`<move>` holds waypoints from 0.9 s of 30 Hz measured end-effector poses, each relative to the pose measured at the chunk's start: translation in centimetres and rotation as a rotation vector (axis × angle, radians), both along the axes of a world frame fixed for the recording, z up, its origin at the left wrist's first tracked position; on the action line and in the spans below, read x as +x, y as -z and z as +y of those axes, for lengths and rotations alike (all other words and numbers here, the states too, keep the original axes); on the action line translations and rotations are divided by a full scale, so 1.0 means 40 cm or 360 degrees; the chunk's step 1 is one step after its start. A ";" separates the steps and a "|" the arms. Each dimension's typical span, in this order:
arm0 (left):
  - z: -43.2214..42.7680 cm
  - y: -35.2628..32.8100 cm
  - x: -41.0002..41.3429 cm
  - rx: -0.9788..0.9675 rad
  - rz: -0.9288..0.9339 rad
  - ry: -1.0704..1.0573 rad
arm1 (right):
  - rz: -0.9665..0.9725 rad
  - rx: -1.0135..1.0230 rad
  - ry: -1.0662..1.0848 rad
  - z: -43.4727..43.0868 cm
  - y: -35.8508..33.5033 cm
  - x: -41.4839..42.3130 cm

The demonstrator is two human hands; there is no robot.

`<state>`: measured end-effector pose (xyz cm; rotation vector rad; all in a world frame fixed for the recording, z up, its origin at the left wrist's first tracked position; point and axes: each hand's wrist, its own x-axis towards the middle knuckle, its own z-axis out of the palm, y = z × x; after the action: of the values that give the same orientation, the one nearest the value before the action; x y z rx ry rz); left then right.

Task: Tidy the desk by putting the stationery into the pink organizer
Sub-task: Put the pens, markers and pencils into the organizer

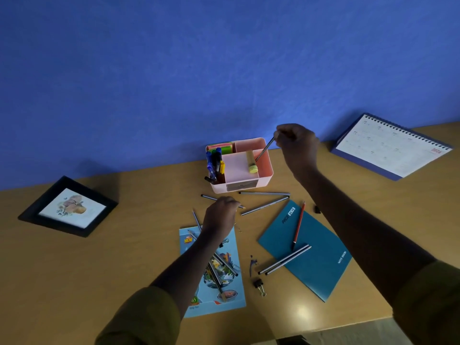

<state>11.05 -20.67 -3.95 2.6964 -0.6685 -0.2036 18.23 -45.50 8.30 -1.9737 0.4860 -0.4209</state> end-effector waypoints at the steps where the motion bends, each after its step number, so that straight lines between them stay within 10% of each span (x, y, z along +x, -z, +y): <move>1: -0.001 0.004 0.001 0.0021 -0.0001 0.0027 | 0.0020 0.0007 0.0013 0.002 0.014 0.007; 27: -0.007 0.027 0.051 0.0254 -0.0216 0.0496 | 0.0320 0.0013 0.0032 -0.044 0.123 -0.028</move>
<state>13.11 -20.96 -5.02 2.7607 -1.1604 -0.1580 17.10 -47.25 3.39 -2.0143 0.6339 -0.2334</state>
